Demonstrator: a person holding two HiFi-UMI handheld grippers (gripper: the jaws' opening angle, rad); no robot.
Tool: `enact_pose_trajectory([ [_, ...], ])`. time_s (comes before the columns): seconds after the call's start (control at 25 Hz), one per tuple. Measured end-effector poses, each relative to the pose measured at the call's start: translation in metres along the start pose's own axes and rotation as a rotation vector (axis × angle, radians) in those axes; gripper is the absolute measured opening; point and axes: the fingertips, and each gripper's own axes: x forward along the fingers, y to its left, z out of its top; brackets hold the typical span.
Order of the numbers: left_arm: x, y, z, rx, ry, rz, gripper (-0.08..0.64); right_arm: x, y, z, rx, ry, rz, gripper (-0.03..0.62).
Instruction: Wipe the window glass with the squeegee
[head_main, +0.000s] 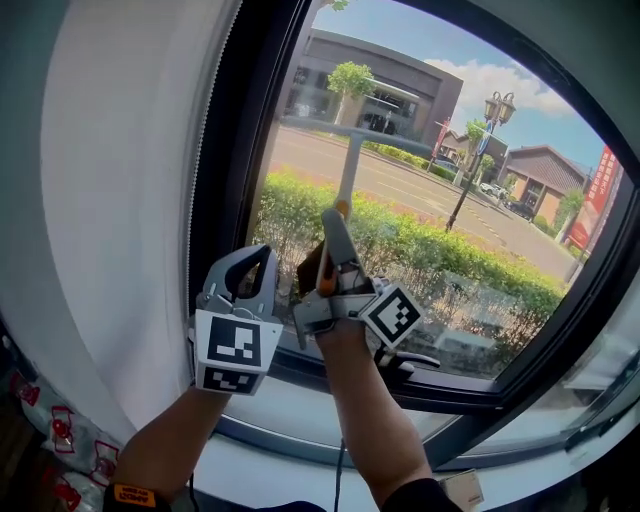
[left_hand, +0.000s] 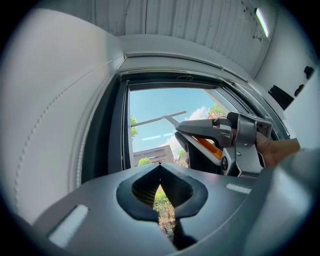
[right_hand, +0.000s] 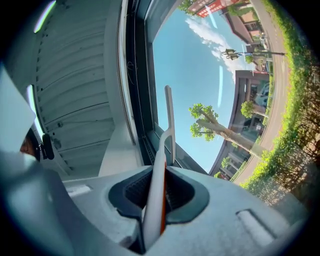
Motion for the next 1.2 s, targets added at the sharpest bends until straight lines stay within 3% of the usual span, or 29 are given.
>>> enact_pose_trajectory([
  [0.48, -0.017, -0.020, -0.084, -0.055, 0.136, -0.008, 0.015, -0.091, -0.035, -0.075, 0.095, 0.019, -0.131, 0.041],
  [0.8, -0.022, -0.028, -0.114, -0.052, 0.200, -0.025, 0.015, -0.110, -0.046, -0.088, 0.099, 0.035, -0.159, 0.041],
  [0.96, -0.018, -0.034, -0.113, -0.065, 0.194, -0.040, 0.015, -0.113, -0.044, -0.085, 0.089, 0.058, -0.158, 0.041],
  [1.2, -0.002, -0.046, -0.077, -0.075, 0.116, -0.053, 0.015, -0.108, -0.021, -0.048, 0.029, 0.054, -0.093, 0.041],
])
